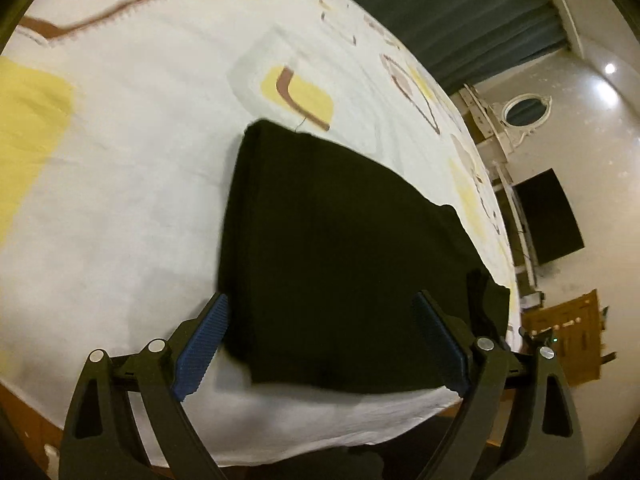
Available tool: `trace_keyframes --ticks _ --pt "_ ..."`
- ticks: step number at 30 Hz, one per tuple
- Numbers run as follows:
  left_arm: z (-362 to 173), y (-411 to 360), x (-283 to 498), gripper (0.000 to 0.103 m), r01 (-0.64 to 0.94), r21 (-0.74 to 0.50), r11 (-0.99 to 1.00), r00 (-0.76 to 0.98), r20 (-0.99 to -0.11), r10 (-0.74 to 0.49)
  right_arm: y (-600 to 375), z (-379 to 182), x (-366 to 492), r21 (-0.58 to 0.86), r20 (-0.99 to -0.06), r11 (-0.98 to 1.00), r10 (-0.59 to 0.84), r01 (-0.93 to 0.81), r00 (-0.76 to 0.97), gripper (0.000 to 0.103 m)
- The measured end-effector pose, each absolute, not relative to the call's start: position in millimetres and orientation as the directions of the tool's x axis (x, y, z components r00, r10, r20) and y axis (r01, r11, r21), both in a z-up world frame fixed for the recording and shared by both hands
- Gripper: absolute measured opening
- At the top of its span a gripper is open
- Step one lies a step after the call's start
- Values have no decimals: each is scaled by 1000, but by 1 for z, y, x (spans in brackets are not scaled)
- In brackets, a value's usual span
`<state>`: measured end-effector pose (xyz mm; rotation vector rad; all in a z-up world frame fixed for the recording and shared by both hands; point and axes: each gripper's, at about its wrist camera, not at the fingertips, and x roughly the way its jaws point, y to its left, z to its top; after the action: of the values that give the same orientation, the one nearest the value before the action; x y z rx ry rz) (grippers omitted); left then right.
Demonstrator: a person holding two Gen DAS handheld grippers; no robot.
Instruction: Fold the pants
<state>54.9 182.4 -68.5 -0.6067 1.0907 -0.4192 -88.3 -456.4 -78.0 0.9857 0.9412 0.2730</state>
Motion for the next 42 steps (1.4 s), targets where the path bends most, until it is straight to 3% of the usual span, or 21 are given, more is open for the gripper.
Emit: trace_keyframes --ticks 8,15,19,25,27,28,29,35,42 --pt "-79 184 82 89 31 -711 702 389 -638 -664 -447 -71 -86 790 -559 589 574 173 598 83" --pt "-76 215 77 89 1 -698 717 380 -663 -645 -450 -72 -87 810 -538 560 586 177 606 84" --pt "-78 203 85 84 37 -666 745 333 -695 -637 -454 -74 -87 828 -516 531 596 180 615 84" --pt "-86 190 102 81 26 -757 653 323 -612 -722 -452 -73 -87 825 -517 538 591 174 619 86" --pt "-91 188 104 60 2 -791 612 307 -582 -753 -451 -73 -87 824 -515 540 590 171 621 87" --pt "-94 187 104 45 -22 -783 622 299 -599 -743 -451 -73 -87 824 -514 541 590 168 623 87" --pt "-97 186 104 38 -54 -758 650 302 -632 -713 -450 -73 -87 825 -512 541 590 165 624 88" --pt "-82 182 98 18 -39 -721 692 315 -666 -676 -450 -73 -86 827 -508 539 590 162 628 88" --pt "-28 155 84 13 45 -664 746 365 -684 -631 -451 -73 -86 829 -504 535 590 163 631 88"
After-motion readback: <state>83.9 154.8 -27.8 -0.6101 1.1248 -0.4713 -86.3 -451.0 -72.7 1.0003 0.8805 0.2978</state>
